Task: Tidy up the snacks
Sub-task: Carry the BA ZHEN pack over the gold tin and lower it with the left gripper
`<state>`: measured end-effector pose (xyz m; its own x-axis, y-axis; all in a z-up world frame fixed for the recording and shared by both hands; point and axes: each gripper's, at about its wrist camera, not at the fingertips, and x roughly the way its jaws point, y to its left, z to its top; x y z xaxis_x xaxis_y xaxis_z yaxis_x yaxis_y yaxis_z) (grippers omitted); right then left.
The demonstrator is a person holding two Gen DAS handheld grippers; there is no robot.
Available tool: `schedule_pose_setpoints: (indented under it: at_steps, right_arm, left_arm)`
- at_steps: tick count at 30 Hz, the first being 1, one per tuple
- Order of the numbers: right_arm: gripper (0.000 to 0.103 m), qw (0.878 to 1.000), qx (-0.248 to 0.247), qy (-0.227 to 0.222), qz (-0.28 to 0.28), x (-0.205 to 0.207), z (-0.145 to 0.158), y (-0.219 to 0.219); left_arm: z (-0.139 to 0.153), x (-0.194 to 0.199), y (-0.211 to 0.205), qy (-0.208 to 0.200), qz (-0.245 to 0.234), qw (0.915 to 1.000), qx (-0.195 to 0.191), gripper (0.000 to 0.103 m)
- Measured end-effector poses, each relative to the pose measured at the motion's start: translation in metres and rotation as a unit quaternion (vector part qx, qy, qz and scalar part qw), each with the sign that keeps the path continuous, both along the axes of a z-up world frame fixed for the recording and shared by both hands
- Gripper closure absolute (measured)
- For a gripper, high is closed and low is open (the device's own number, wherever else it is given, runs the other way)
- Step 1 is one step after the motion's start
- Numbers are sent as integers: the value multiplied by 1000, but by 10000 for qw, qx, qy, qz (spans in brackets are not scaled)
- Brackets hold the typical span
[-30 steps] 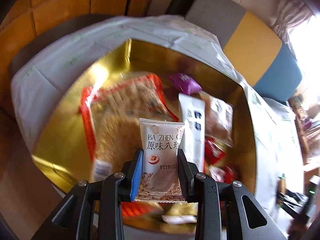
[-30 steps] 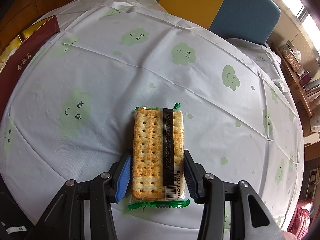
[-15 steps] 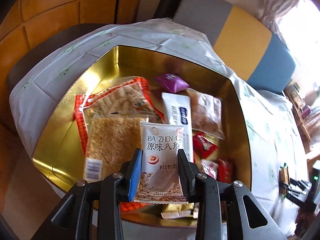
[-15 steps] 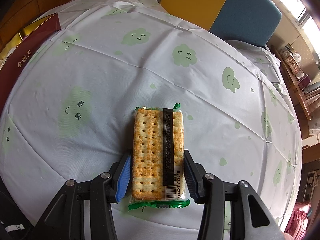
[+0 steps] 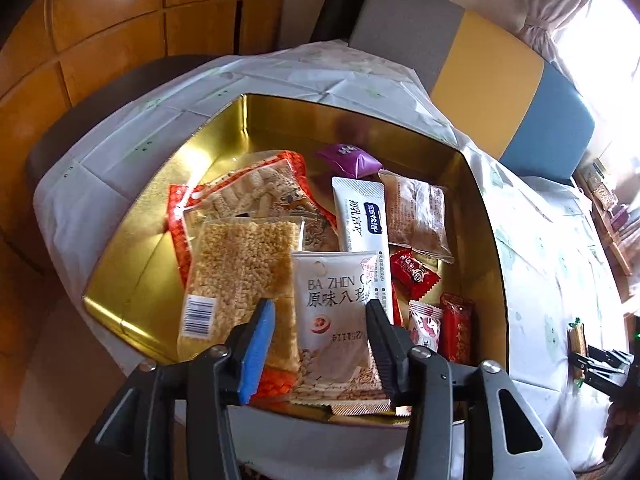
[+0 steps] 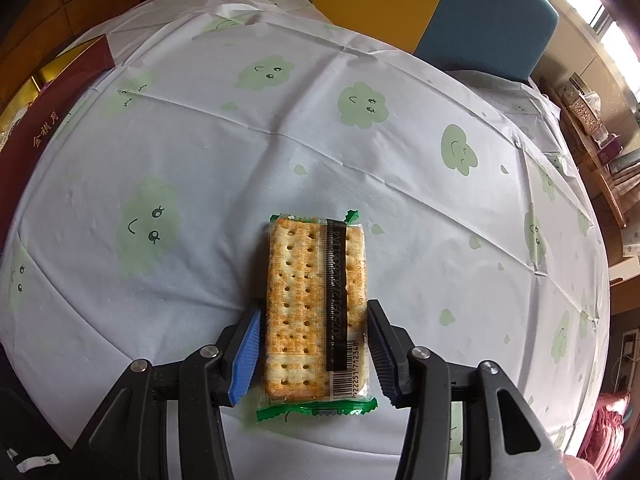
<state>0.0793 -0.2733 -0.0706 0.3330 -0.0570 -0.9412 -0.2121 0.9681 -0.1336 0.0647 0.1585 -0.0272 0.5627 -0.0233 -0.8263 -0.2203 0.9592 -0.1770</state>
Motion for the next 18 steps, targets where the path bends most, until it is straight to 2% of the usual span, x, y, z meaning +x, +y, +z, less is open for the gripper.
schedule_pose_setpoints:
  at_steps: [4,7,12,18]
  right_arm:
    - [52,10000,48,41,-47,5,1,-3]
    - [52,9999,94,77,-94,8,2,-6]
    - [52,9997,132,104,-154,12,3,-10]
    - [52,9995,148,74,-279,15,6,-14]
  left_arm:
    - [2,-6,-2,-25,7,9999,137,53]
    - [2,-7,-8,24,-92,9992,377,64]
    - [-8,-4,-14,153,-83,9980,602,72]
    - [-16,1,-16,212,22,9971,735,71]
